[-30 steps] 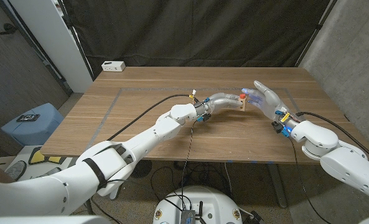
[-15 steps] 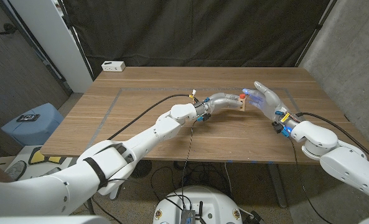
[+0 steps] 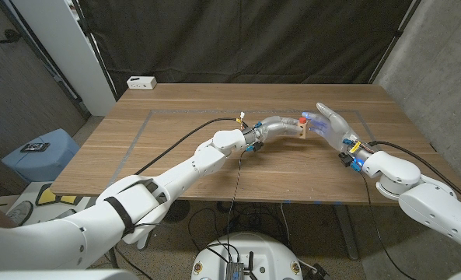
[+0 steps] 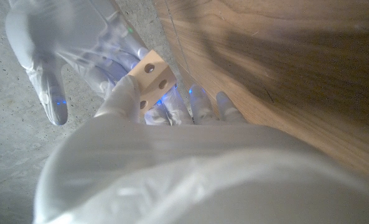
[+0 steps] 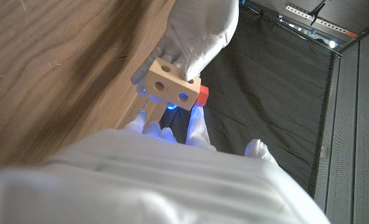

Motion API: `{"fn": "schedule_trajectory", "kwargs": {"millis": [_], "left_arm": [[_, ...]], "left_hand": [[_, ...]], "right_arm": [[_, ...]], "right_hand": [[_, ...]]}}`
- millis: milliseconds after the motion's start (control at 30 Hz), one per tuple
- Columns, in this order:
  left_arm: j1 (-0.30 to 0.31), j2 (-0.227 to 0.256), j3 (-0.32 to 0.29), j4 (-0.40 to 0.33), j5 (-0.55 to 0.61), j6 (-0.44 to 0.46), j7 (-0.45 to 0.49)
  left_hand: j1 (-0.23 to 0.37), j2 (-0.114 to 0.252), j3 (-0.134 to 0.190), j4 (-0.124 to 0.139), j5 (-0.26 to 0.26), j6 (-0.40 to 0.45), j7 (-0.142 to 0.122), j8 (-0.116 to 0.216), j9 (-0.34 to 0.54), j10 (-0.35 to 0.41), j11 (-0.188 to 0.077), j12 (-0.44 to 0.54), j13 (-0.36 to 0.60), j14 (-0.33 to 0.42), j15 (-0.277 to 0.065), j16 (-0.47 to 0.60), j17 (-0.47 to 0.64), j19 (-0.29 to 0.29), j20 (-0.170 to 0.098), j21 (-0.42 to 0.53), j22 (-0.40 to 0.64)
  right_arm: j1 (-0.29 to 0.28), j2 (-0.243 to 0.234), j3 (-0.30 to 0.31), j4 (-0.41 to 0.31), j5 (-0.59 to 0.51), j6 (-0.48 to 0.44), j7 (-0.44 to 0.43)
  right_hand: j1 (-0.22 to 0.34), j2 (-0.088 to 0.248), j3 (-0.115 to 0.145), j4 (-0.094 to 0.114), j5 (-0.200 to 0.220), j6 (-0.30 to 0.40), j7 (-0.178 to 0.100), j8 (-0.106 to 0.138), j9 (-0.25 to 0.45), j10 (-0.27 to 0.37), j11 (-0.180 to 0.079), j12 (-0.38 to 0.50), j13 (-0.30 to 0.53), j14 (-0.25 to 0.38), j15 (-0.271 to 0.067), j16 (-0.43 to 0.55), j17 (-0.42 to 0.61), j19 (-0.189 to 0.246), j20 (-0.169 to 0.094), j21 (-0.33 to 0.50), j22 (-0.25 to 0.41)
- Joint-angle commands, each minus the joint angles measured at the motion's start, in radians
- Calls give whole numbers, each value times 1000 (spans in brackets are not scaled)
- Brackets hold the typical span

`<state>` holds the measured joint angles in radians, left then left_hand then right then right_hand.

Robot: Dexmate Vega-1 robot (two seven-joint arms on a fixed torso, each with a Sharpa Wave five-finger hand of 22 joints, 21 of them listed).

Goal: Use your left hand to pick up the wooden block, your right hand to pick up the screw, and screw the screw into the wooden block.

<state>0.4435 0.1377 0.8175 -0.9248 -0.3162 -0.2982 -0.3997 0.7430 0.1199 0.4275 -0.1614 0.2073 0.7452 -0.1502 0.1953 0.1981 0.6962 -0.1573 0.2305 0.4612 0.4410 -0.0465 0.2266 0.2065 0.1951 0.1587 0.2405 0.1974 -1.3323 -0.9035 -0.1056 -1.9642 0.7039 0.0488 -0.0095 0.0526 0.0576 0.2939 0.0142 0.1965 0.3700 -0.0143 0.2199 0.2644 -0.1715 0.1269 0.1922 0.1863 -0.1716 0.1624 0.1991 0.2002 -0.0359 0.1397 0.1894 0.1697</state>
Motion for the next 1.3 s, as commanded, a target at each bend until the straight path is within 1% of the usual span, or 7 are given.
{"fn": "schedule_trajectory", "kwargs": {"millis": [33, 433, 500, 700, 1300], "left_arm": [[-6, -6, 0, 13, 0, -2, -2], [-14, -14, 0, 32, 0, -9, -6], [-14, -14, 0, 32, 0, -9, -6], [-15, -16, 0, 35, -1, -9, -8], [-20, -26, -3, 60, -4, -23, -15]], "left_hand": [[1, 8, 10, 6, 4, 41, 27, 9, 1, 2, 1, 4, 5, 12, 2, 9, 5, 7, 2, 3, 2], [-1, 9, 11, 8, 4, 39, 27, 8, 1, 3, 3, 5, 6, 12, 1, 9, 5, 7, 2, 3, 2], [0, 8, 11, 7, 4, 39, 25, 8, 1, 2, 0, 4, 6, 13, 0, 9, 5, 7, 2, 3, 2], [-1, 9, 11, 8, 4, 38, 28, 8, 1, 2, 0, 4, 6, 12, 2, 9, 5, 7, 4, 3, 2], [0, 8, 11, 6, 4, 39, 27, 8, 1, 3, 1, 5, 6, 11, 2, 9, 5, 7, 1, 3, 2]], "right_arm": [[8, 1, -9, 8, 4, 5, 0], [5, -1, -10, 7, 7, 7, -3], [5, -1, -10, 7, 8, 7, -4], [-3, -3, -7, 2, 9, 4, -10], [-29, -9, 10, -20, 11, -9, -34]], "right_hand": [[-9, 2, -7, 1, 5, 19, 1, 12, 2, -75, 1, 2, 3, -133, 5, -1, 3, -1, 5, 1, 3], [-10, 3, -8, 2, 6, 52, 12, 24, 3, -72, 1, 4, 3, -133, 5, 0, 3, 0, 3, 2, 3], [-10, 3, -8, 2, 6, 57, 13, 26, 3, -72, 1, 4, 3, -132, 5, 0, 3, 0, 3, 2, 3], [-10, 4, -8, 2, 6, 68, 14, 31, 4, -70, 2, 5, 3, -132, 4, 1, 3, 1, 2, 3, 3], [-9, 4, -8, 2, 6, 76, 14, 35, 7, -67, 5, 6, 3, -131, 4, 1, 3, 1, 1, 3, 3]]}}
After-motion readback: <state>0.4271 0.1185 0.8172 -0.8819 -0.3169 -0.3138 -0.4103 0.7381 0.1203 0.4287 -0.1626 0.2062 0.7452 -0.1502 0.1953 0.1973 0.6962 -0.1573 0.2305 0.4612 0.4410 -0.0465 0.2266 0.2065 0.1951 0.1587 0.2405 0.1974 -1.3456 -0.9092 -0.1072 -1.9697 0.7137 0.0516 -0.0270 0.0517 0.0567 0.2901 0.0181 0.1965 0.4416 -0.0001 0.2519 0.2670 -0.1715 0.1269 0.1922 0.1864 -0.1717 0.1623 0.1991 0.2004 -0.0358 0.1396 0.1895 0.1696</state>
